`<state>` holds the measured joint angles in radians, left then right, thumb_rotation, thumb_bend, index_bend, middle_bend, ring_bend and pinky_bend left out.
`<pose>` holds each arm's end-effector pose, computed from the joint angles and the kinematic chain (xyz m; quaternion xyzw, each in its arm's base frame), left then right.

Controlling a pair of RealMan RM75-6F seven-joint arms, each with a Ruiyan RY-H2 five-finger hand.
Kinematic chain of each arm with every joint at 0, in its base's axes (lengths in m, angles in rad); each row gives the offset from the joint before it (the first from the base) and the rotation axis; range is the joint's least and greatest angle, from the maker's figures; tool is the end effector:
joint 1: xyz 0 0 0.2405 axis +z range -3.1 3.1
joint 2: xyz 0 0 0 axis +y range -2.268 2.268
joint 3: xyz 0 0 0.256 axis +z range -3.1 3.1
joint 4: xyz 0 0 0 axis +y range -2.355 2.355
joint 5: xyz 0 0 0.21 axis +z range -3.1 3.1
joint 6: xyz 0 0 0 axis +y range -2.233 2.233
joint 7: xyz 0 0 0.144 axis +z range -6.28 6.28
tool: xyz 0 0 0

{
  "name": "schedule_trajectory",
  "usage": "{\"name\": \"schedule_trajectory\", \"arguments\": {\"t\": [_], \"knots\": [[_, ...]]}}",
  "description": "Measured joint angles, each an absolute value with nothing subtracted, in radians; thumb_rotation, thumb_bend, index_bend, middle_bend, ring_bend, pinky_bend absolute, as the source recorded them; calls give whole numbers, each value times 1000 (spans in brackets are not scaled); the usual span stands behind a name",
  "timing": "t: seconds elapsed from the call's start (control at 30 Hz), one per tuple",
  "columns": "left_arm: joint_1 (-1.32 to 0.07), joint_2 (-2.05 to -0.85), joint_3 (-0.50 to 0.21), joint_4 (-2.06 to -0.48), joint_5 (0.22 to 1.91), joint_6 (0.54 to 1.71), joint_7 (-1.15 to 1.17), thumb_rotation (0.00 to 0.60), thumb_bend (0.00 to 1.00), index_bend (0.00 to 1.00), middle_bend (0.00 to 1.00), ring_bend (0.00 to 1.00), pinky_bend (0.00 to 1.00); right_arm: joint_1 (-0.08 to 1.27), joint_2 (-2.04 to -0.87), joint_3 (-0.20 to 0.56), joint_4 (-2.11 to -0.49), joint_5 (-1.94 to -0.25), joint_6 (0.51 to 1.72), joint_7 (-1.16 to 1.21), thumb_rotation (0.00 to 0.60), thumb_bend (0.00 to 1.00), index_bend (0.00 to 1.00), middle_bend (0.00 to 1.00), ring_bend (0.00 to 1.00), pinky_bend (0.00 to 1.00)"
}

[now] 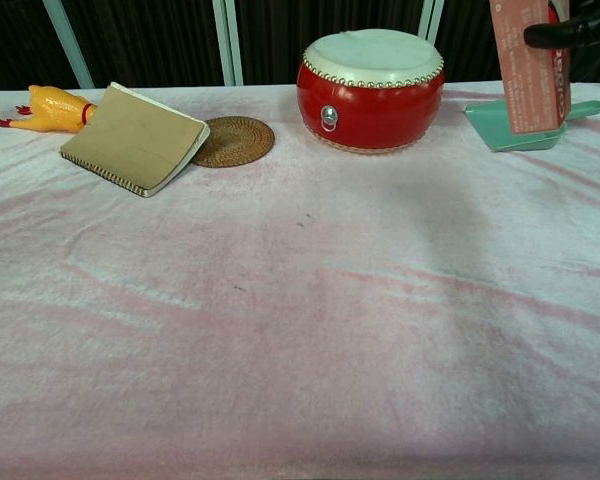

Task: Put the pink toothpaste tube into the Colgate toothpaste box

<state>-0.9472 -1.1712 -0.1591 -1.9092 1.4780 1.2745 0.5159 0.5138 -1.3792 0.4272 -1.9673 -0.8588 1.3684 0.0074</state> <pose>-0.0075 0.3079 0.1121 -0.7551 -0.0388 -0.5330 0.3797 -0.1441 -0.3147 0.1026 0.3748 -0.5942 0.5891 0.3992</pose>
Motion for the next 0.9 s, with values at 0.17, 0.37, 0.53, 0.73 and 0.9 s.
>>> {"name": "schedule_trajectory", "arguments": {"t": [0.17,0.37,0.53,0.73,0.9], "knots": [[-826,-1129,-80,-1921,1536,1372,458,600,0,57,8,7,120,498,-1432,466,-1920,-933,1466,90,600,267,441,416,414,523],[-656,-1108,13,-1864,1584,1516,357,600,0,56,6,7,120,481,-1500,523,-1848,-1014,1561,197,600,267,433,385,388,520],[-525,-1117,69,-1760,1571,1585,252,600,0,55,6,6,119,470,-1530,555,-1822,-1044,1591,258,600,267,396,358,366,519],[-400,-1162,106,-1632,1528,1635,126,600,0,53,1,0,96,462,-1544,550,-1806,-1067,1587,270,600,300,327,325,343,509],[-324,-1205,127,-1563,1498,1644,39,600,0,53,0,0,95,458,-1553,549,-1810,-1060,1581,262,600,389,431,439,457,562]]}}
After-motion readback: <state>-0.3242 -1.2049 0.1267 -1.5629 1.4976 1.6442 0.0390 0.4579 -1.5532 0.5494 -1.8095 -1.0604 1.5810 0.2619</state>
